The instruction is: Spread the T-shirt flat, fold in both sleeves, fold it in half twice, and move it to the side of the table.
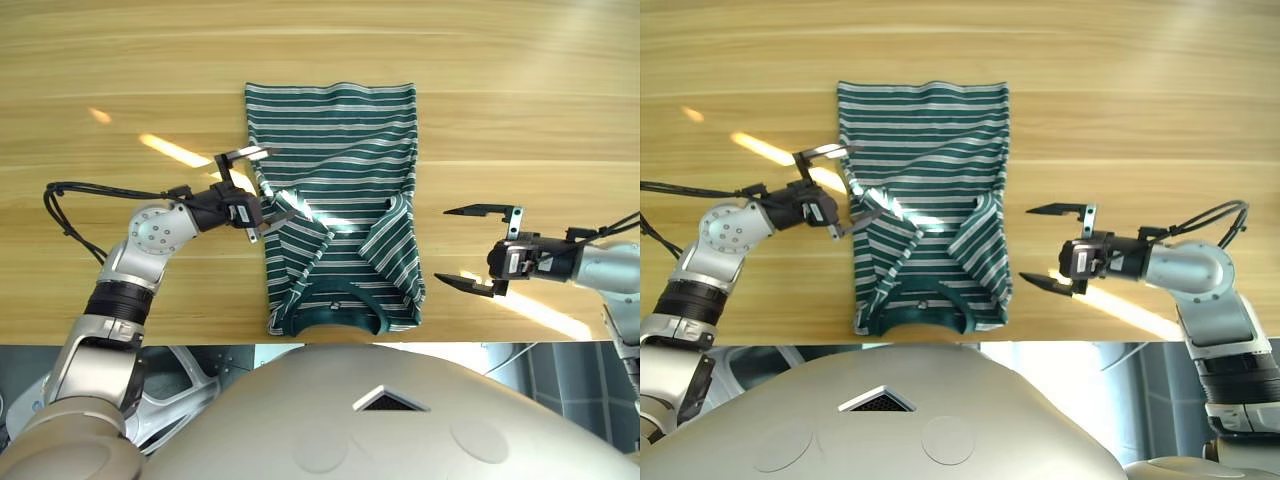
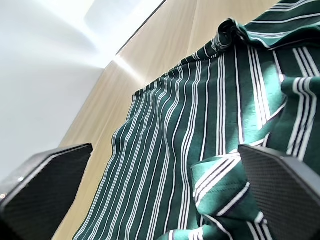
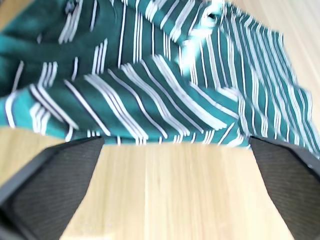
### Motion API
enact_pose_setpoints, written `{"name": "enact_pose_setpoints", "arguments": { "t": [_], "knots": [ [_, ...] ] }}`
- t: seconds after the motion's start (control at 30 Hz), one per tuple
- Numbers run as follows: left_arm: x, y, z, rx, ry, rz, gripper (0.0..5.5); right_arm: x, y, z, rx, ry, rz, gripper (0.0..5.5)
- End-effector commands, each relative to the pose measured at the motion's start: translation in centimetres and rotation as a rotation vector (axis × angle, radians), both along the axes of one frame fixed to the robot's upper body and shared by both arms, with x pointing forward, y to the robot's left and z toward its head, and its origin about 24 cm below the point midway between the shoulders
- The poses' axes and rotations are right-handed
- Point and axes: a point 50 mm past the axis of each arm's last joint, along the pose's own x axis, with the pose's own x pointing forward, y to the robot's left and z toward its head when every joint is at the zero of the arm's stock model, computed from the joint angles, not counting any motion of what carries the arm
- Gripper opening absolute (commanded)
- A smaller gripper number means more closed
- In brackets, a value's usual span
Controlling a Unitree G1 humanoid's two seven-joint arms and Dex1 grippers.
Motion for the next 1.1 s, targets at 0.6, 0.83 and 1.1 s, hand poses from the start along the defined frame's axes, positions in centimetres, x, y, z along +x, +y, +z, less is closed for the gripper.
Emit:
{"name": "enact_pose_setpoints", "arguments": {
  "t": [0.6, 0.83, 1.1],
  "knots": [
    [0.3, 0.0, 0.2, -0.002, -0.018, 0.001, 5.4, -1.4, 2.4, -1.8, 0.008, 0.082, 0.12, 5.34],
    [0.3, 0.1, 0.2, -0.002, -0.014, 0.0, 5.4, -1.5, 3.8, -2.7, 0.049, 0.103, 0.141, 5.34],
    [0.2, 0.3, 0.2, 0.001, -0.014, 0.002, 5.4, -1.3, 4.5, -2.5, 0.092, 0.085, 0.142, 5.34]
  ]
}}
